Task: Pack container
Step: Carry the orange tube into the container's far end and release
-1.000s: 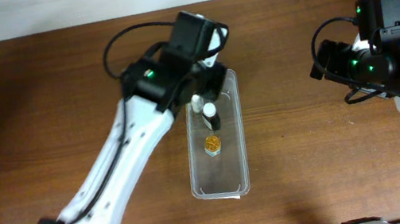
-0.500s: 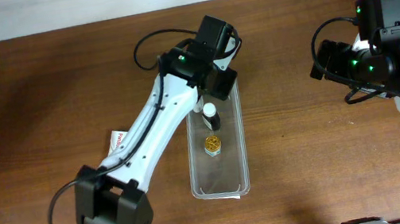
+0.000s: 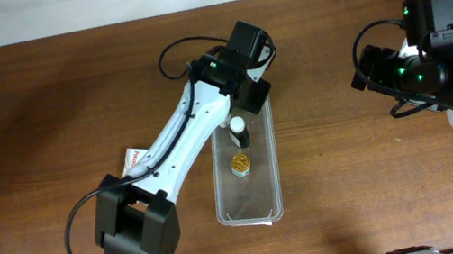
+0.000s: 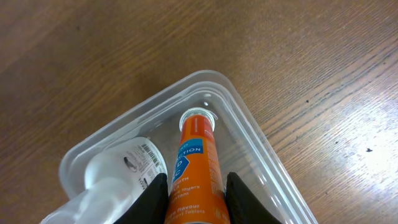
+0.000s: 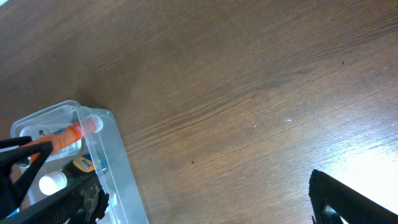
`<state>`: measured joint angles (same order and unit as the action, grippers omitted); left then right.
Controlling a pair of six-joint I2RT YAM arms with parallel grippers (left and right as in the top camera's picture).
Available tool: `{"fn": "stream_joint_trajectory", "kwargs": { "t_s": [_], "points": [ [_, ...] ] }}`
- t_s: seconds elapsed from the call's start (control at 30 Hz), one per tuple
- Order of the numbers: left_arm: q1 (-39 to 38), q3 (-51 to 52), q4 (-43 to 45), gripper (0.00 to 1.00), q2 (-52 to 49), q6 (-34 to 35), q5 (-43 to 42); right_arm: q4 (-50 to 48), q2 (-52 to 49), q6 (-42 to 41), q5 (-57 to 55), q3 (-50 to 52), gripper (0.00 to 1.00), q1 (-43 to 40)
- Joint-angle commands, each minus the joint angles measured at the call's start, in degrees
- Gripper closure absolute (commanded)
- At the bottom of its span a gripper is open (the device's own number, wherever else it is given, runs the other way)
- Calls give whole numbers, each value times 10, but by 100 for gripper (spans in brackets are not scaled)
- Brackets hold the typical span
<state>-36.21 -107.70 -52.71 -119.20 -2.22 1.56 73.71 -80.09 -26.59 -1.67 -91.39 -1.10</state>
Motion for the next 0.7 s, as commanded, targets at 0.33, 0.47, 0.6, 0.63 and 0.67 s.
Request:
{"fn": "stream_joint_trajectory", "kwargs": {
  "t_s": [0.33, 0.47, 0.6, 0.63, 0.67],
  "points": [
    [-3, -6, 0, 59, -26, -11, 2, 0, -2, 0, -3, -7, 2, -4],
    [-3, -6, 0, 48, -26, -11, 2, 0, -2, 0, -3, -7, 2, -4],
    [-3, -15, -1, 37, -26, -11, 2, 0, -2, 0, -3, -7, 2, -4],
    [-3, -20, -3, 36, -26, -11, 2, 0, -2, 0, -3, -7, 2, -4],
    [-3, -26, -6, 36, -26, -11, 2, 0, -2, 0, -3, -7, 2, -4]
  ]
}}
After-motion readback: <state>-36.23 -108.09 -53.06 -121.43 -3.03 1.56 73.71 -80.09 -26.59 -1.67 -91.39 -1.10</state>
